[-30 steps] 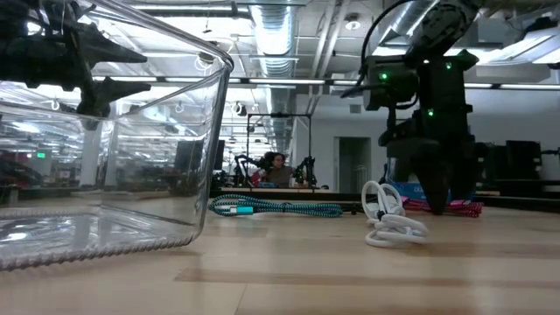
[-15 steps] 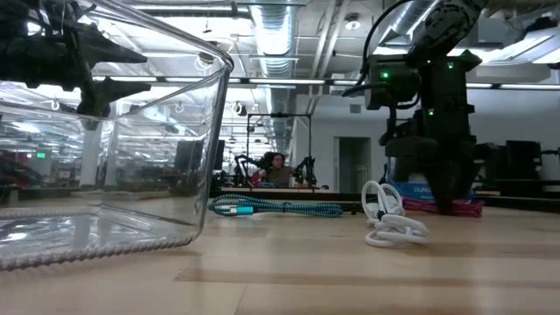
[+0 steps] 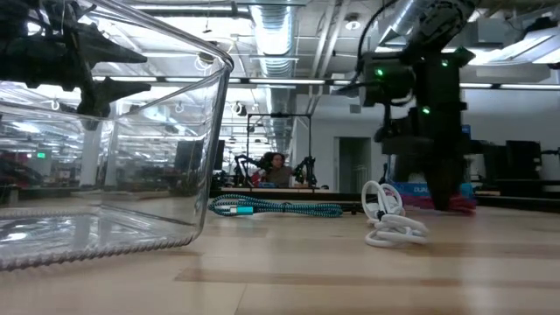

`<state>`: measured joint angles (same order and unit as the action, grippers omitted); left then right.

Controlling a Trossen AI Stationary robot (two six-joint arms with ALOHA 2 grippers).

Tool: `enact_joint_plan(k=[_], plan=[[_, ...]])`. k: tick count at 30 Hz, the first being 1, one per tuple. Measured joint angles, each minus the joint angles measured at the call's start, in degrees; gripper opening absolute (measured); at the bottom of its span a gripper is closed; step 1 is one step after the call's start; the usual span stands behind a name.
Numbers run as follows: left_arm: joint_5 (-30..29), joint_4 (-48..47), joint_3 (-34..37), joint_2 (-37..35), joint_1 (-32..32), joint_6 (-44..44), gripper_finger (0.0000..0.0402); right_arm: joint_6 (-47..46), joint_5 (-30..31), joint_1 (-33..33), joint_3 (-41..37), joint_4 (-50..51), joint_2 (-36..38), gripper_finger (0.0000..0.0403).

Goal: Pick and place USB-C Cables
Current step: Put the pink charger cable into the transparent bin

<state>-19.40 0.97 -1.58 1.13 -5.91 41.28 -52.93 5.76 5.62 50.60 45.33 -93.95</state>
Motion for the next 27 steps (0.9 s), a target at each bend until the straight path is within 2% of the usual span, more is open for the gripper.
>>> enact_joint_plan(k=[19, 27], plan=[[-0.1, 0.0, 0.0, 0.0, 0.0, 0.6, 0.0185, 9.4, 10.3, -0.8, 20.2, 1.0, 0.2, 0.0019], [-0.1, 0.0, 0.0, 0.0, 0.0, 0.6, 0.0185, 13.8, 20.7, -4.5, 28.8, 0.2, 0.3, 0.0019]])
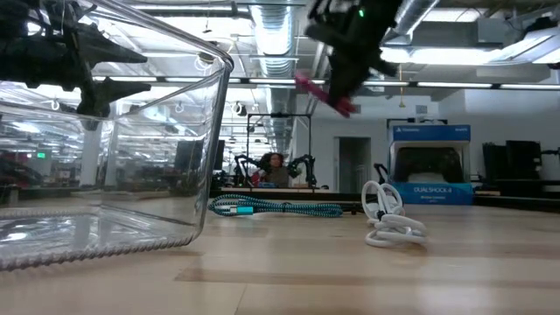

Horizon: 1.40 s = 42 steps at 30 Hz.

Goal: Pick and place USB-C Cables
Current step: Put the pink charger cable into the transparent bin

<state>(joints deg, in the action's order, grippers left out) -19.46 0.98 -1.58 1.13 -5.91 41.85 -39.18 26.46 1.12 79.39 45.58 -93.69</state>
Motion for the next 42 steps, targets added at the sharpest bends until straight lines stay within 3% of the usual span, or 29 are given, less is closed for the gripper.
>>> enact_joint_plan(k=[4, 12, 20, 28, 42], plan=[[0.0, 0.0, 0.0, 0.0, 0.0, 0.0, 0.0185, 3.9, 3.8, -2.3, 3.1, -4.5, 0.0, 0.0019], [0.0, 0.0, 0.0, 0.0, 0.0, 0.0, 0.0185, 11.1, 3.3, -6.0, 4.7, -18.7, 0.0, 0.0019], [-0.3, 0.0, 0.0, 0.0, 0.0, 0.0, 0.0185, 17.2, -4.9, -10.7, 4.7, -31.4, -0.2, 0.002], [-0.5, 0.0, 0.0, 0.0, 0.0, 0.0, 0.0185, 9.6, -9.9, -14.0, 4.7, -35.2, -0.2, 0.002], [-0.7, 0.0, 0.0, 0.0, 0.0, 0.9, 0.0185, -0.3, -10.1, -19.7, 4.7, -36.0, -4.9, 0.002]])
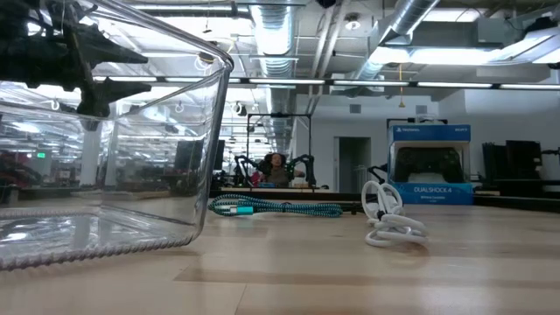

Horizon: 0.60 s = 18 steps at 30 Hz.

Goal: Pick and place USB-C Cables
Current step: Put the pink charger cable into the transparent bin

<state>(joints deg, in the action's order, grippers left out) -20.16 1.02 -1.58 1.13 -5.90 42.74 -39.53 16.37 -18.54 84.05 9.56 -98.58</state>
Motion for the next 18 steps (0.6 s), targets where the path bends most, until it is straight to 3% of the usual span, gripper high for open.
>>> enact_joint_plan(k=[7, 13, 18], plan=[[0.0, 0.0, 0.0, 0.0, 0.0, 0.5, 0.0185, -2.6, -4.3, -0.2, 0.0, -2.8, -4.0, 0.0021], [0.4, 0.2, 0.0, 0.0, 0.0, 4.6, 0.0185, -0.9, -4.4, -0.1, 0.0, -2.6, -3.8, 0.0021], [4.7, 3.8, 0.1, 0.0, 0.0, 5.7, 0.0185, 0.1, -3.2, -0.1, 0.0, -3.3, -3.4, 0.0021]])
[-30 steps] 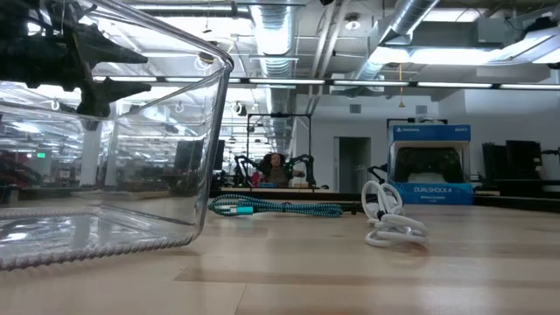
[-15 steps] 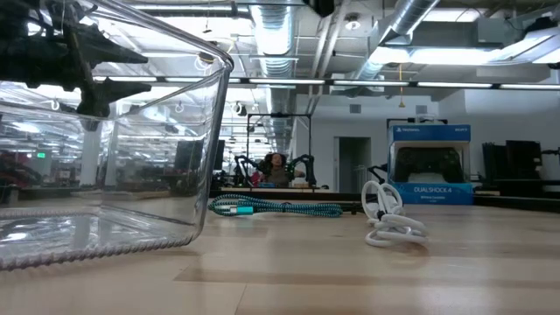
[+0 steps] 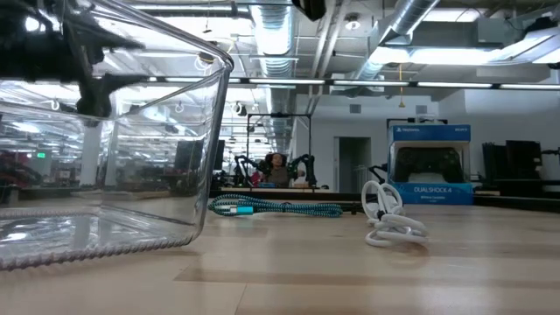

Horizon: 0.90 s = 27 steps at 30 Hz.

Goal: Pick and place USB-C Cables
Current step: Put the pink charger cable into the transparent bin

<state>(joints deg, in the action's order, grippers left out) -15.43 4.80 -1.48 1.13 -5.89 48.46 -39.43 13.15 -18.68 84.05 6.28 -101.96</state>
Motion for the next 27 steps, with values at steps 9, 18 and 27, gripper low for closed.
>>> enact_joint_plan(k=[9, 18, 27], plan=[[5.2, 10.0, 0.0, 0.0, 0.0, -3.2, 0.0185, 3.8, 0.5, 2.5, 0.0, -10.4, -1.5, 0.0021], [11.7, 19.5, 0.0, 0.0, 0.0, -6.8, 0.0185, 6.5, 1.6, 2.7, 0.0, -16.0, -1.4, 0.0021], [7.3, 19.1, 0.0, 0.0, 0.0, -7.9, 0.0185, 5.5, 1.0, 2.2, 0.0, -19.2, -1.5, 0.0021]])
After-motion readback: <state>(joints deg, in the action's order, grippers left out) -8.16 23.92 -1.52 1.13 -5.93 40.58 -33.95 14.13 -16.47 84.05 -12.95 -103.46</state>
